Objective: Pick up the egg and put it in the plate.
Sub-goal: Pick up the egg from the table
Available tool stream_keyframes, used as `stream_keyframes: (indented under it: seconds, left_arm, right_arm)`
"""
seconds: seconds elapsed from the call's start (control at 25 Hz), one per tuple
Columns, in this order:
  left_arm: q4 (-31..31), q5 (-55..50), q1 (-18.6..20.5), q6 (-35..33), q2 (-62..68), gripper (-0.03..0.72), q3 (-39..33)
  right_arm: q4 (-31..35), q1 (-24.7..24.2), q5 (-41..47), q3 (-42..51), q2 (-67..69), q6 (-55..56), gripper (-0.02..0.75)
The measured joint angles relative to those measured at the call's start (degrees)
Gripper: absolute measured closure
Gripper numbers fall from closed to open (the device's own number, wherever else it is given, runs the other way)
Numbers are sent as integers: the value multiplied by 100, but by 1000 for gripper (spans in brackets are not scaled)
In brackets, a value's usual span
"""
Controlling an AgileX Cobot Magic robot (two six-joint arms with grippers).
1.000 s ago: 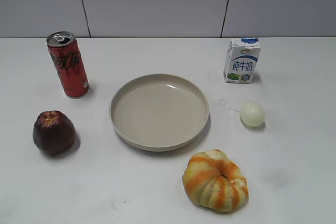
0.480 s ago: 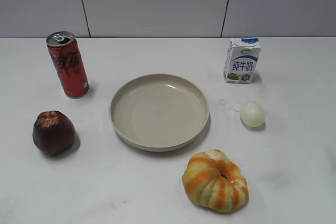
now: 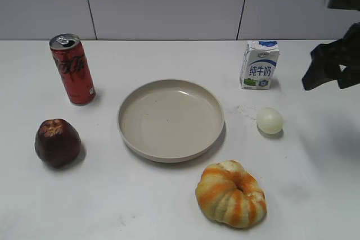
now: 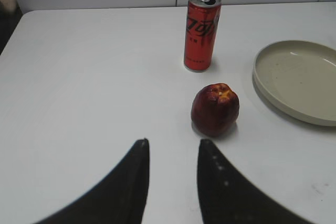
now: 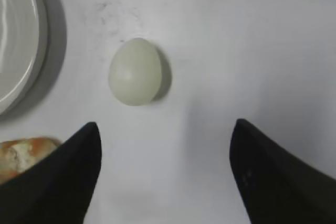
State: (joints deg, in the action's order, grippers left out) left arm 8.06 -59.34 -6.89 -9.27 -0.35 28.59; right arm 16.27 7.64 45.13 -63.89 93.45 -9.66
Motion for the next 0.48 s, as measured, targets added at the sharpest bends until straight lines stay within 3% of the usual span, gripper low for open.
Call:
stream_keyframes:
  seconds: [0.28, 0.48]
  left_arm:
    - [0, 0, 0, 0, 0, 457, 0]
    - [0, 0, 0, 0, 0, 457, 0]
  right_arm:
    - [-101, 651, 21, -642, 1102, 126, 144]
    - [-335, 788, -54, -881, 1753, 421, 145]
